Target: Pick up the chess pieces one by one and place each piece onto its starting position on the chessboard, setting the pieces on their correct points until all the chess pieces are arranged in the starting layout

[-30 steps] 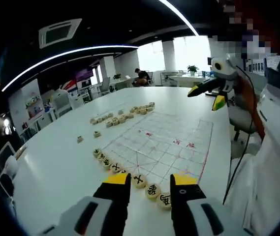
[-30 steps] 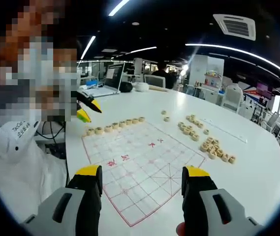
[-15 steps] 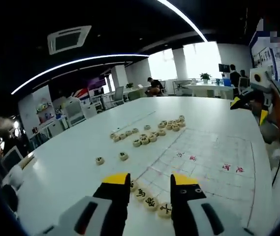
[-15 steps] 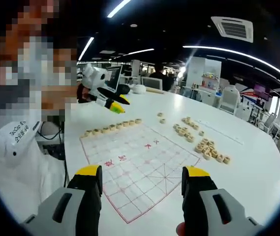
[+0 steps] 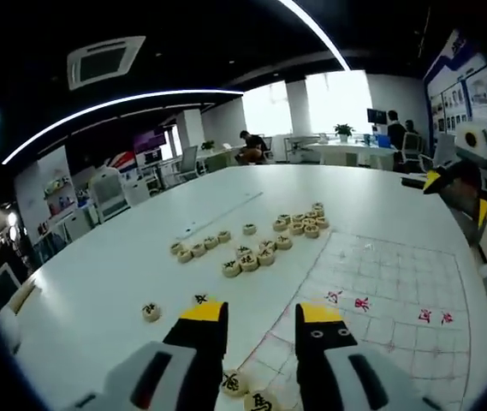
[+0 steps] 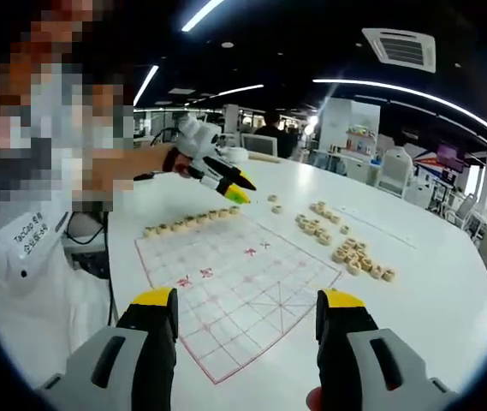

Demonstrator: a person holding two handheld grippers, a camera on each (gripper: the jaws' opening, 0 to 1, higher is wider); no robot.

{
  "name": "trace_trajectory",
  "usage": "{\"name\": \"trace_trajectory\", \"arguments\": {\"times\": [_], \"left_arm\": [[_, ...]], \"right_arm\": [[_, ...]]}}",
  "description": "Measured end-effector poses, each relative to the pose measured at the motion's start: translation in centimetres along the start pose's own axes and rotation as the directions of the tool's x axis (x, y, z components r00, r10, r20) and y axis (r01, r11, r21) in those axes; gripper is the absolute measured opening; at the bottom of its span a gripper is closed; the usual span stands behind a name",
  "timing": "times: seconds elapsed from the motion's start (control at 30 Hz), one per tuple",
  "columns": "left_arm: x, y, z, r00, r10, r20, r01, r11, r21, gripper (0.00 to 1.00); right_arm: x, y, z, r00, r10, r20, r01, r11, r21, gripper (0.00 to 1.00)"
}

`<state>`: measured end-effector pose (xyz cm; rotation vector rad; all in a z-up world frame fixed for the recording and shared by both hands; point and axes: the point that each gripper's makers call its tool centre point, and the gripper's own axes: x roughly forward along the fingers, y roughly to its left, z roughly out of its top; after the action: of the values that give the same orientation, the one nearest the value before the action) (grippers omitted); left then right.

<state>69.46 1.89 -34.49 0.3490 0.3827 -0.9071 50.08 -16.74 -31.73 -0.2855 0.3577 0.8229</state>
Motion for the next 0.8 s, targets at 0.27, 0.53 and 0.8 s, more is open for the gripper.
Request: {"name": "trace_trajectory", "arguments": {"times": [0.27, 0.53, 0.8], "left_arm": [[4.4, 0.0, 2.7, 0.999, -0.041, -0.014, 0.042, 0.998, 0.044, 0.31], [9.5, 0.5, 6.1, 0.997, -0.066, -0.037, 0.068, 0.995, 0.071, 0.31], [16.5, 2.3, 7.0, 0.999, -0.040, -0.017, 0.041, 0.995, 0.087, 0.28]], "right_arm": [[0.1, -0.2, -0.4, 1.000, -0.009, -0.001, 0.009, 1.000, 0.010, 0.66], [-0.3, -0.6, -0.5, 1.000, -0.021, 0.001, 0.021, 1.000, 0.016, 0.65], [-0.6, -0.9, -0.7, 0.999, -0.032, 0.003, 0.032, 0.999, 0.018, 0.65]]}}
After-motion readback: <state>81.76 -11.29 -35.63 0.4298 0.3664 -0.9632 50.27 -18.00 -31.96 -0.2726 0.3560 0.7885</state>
